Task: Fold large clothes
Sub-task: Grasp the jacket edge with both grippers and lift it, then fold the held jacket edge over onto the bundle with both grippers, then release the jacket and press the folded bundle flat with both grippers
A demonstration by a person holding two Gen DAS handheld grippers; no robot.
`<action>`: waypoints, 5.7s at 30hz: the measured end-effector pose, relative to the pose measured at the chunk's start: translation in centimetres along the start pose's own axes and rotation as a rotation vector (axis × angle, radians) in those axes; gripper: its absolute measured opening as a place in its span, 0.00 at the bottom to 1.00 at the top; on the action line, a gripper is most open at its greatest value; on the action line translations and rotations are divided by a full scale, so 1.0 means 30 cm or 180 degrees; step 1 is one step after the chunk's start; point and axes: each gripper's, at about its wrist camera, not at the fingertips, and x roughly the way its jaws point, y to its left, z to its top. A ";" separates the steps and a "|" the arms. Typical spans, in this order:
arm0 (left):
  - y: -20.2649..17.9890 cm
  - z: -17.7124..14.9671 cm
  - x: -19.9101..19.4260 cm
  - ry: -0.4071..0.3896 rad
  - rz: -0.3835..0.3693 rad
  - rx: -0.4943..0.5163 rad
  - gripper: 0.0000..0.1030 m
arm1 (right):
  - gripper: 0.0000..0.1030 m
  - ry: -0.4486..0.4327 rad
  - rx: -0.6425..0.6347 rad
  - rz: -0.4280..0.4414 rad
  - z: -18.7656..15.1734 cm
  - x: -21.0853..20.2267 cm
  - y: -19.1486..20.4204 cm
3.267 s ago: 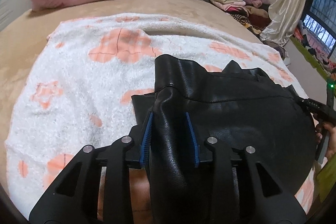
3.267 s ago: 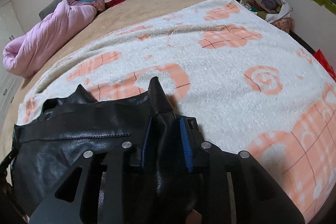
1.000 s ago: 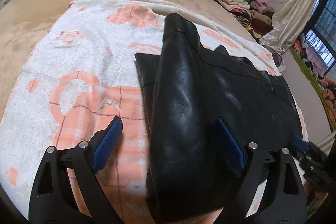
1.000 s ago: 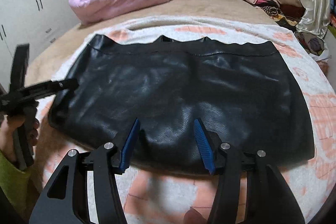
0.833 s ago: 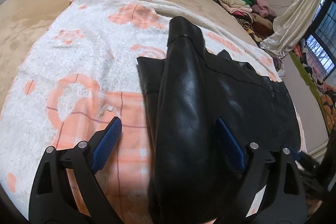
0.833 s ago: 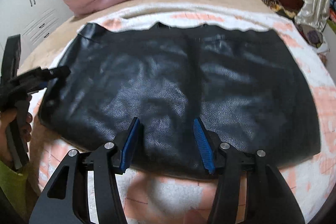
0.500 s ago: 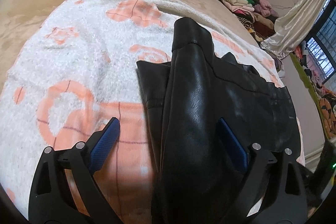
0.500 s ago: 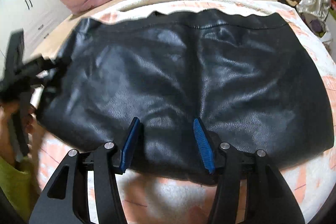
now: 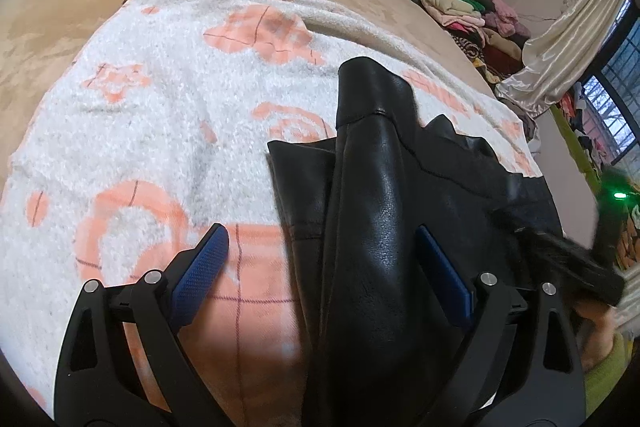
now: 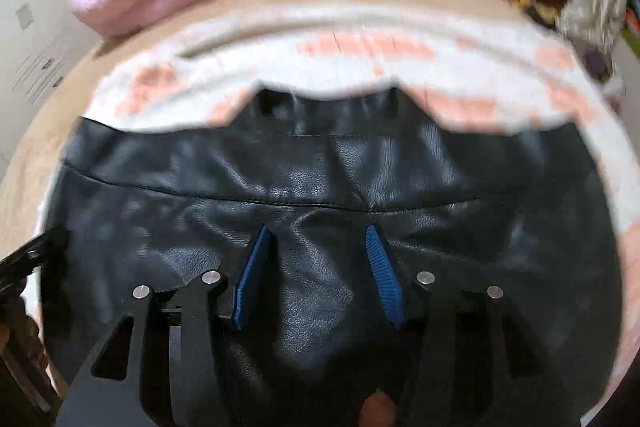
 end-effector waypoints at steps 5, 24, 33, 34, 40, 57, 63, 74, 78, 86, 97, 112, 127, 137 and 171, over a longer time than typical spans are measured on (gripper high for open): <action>0.016 0.012 0.034 0.0085 0.0007 -0.0018 0.87 | 0.50 -0.0139 -0.0107 -0.0029 -0.023 -0.017 0.019; 0.016 0.046 0.055 0.0190 -0.0031 -0.0016 0.88 | 0.82 -0.1005 -0.2848 -0.0248 -0.579 -0.213 0.599; 0.058 0.041 0.068 0.0222 -0.0278 -0.0256 0.90 | 0.31 -0.1425 -0.3429 -0.0666 -0.622 -0.183 0.699; 0.062 0.040 0.066 0.0219 -0.0315 -0.0295 0.90 | 0.29 -0.1474 -0.3501 -0.0723 -0.635 -0.186 0.708; 0.068 0.045 0.037 0.0182 -0.0756 -0.0507 0.53 | 0.18 -0.1564 -0.3172 -0.0477 -0.555 -0.277 0.697; -0.269 0.123 -0.280 -0.0472 -0.1137 -0.0285 0.47 | 0.15 -0.2170 -0.1897 0.0397 -0.407 -0.630 0.405; -0.611 0.164 -0.295 -0.0582 -0.1045 0.0184 0.53 | 0.14 -0.2384 -0.1285 0.0477 -0.358 -0.780 0.113; -1.003 0.092 -0.177 -0.0466 -0.1128 0.0691 0.61 | 0.14 -0.2133 0.0170 0.0590 -0.403 -0.774 -0.451; -0.940 0.019 -0.068 -0.0285 -0.0789 0.0633 0.64 | 0.14 -0.1661 0.0773 0.0940 -0.431 -0.675 -0.620; -0.815 -0.189 0.182 0.0407 -0.0346 0.0699 0.70 | 0.33 -0.0636 0.1681 0.1559 -0.522 -0.460 -0.768; -0.852 -0.248 0.143 0.0227 -0.0144 0.1065 0.76 | 0.90 -0.0880 0.1236 0.0979 -0.349 -0.598 -0.814; -0.839 -0.239 0.127 0.0204 -0.0134 0.1129 0.76 | 0.25 -0.0210 0.0395 0.0868 -0.073 -0.445 -0.659; -0.842 -0.304 0.197 0.0540 -0.0364 0.0886 0.89 | 0.46 -0.0341 0.0897 0.1284 -0.288 -0.307 -0.866; -0.876 -0.324 0.209 0.0580 -0.0369 0.0971 0.89 | 0.83 -0.0146 0.0745 0.1229 -0.365 -0.444 -0.861; -0.783 -0.344 0.149 0.0535 -0.0365 0.0920 0.90 | 0.80 -0.0501 0.1175 0.0766 -0.578 -0.512 -0.726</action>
